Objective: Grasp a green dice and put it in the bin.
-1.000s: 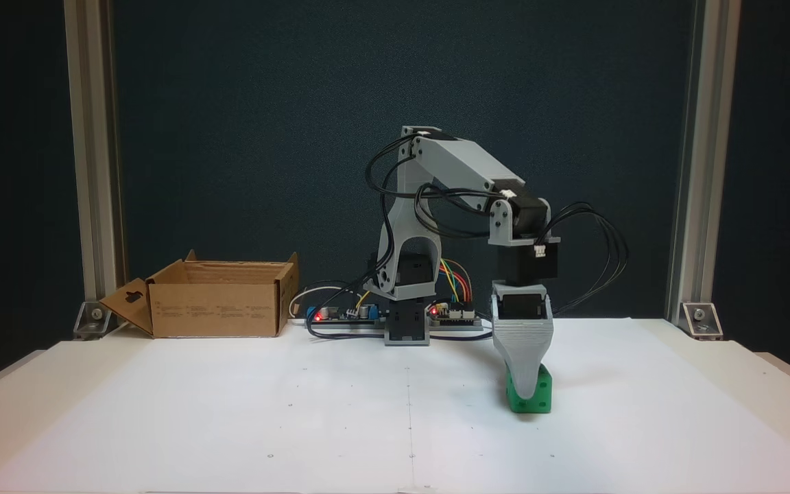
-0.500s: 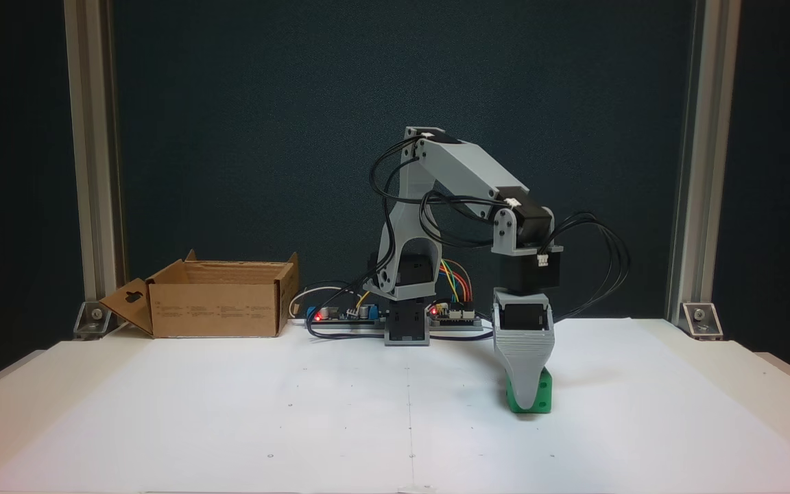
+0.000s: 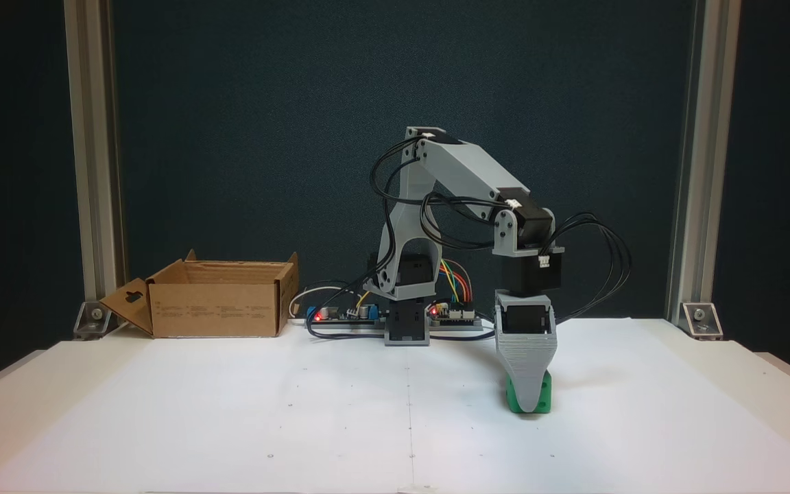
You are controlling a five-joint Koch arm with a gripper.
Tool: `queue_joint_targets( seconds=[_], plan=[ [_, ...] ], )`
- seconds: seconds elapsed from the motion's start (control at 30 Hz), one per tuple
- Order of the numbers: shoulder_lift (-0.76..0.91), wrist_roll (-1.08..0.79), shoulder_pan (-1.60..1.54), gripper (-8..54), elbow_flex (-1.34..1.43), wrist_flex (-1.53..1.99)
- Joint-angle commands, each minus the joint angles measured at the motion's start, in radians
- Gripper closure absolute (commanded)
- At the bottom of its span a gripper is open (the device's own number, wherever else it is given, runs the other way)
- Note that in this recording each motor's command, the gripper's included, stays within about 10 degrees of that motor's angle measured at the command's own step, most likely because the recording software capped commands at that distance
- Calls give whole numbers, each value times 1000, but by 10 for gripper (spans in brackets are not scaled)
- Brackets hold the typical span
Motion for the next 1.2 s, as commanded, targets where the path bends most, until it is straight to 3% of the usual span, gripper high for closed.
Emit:
queue_joint_targets(
  seconds=[0.0,0.07,0.2,0.73,1.17],
  plan=[
    [12,40,-9,161,-5,-12],
    [12,35,-5,198,-5,-17],
    [14,20,-5,335,-5,-28],
    [54,8,52,337,-31,26],
    [120,8,118,336,-606,696]
  ],
)
